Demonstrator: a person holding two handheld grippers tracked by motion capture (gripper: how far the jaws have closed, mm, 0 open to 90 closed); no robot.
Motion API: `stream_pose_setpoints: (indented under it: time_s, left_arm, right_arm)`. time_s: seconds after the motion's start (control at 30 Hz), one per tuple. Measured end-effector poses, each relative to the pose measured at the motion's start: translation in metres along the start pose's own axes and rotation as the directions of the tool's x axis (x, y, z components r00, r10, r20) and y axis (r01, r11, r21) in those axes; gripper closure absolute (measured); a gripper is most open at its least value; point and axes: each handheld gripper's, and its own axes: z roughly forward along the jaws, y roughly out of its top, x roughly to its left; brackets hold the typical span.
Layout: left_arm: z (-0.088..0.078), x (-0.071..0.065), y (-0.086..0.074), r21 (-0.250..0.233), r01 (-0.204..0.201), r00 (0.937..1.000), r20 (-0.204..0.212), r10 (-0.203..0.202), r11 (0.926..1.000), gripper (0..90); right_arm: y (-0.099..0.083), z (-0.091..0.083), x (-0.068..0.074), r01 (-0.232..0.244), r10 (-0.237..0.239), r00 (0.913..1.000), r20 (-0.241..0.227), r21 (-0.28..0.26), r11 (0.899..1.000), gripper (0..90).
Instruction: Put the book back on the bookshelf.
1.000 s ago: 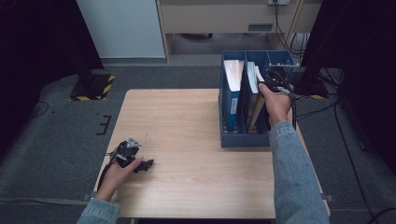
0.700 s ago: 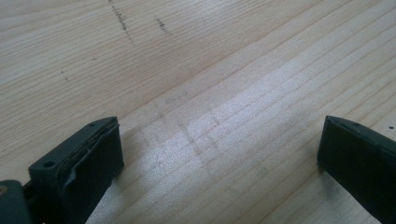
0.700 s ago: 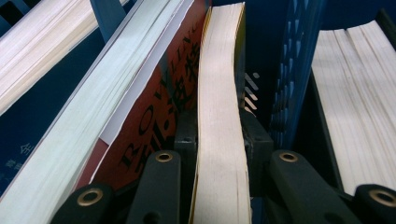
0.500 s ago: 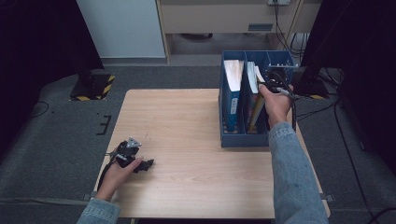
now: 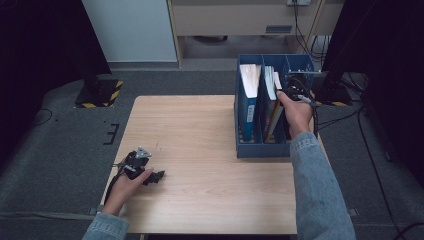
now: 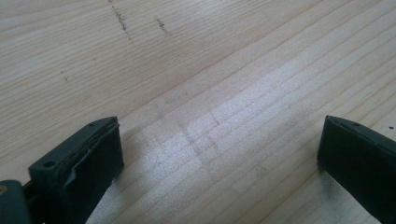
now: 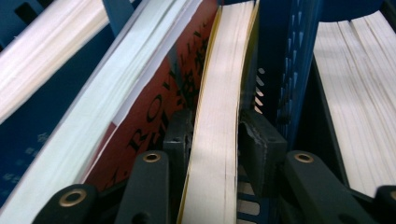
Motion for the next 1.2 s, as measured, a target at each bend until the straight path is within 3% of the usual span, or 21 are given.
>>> stream_pose_setpoints:
  time_s: [0.27, 0.5, 1.2]
  left_arm:
    - [0.0, 0.0, 0.0, 0.001, 0.0, 1.0, 0.0, 0.0, 1.0, 0.0]
    - [0.0, 0.0, 0.0, 0.0, 0.001, 1.0, -0.001, -0.001, 1.0, 0.0]
    - [0.0, 0.0, 0.0, 0.0, 0.001, 1.0, -0.001, -0.001, 1.0, 0.0]
  right_arm:
    - [0.001, -0.018, 0.0, 0.008, -0.008, 1.0, -0.001, -0.019, 1.0, 55.8]
    - [0.002, -0.034, 0.002, 0.039, -0.039, 0.9992, -0.002, -0.016, 0.999, 53.5]
    - [-0.006, -0.072, -0.001, 0.062, -0.062, 0.998, -0.013, -0.024, 0.998, 42.1]
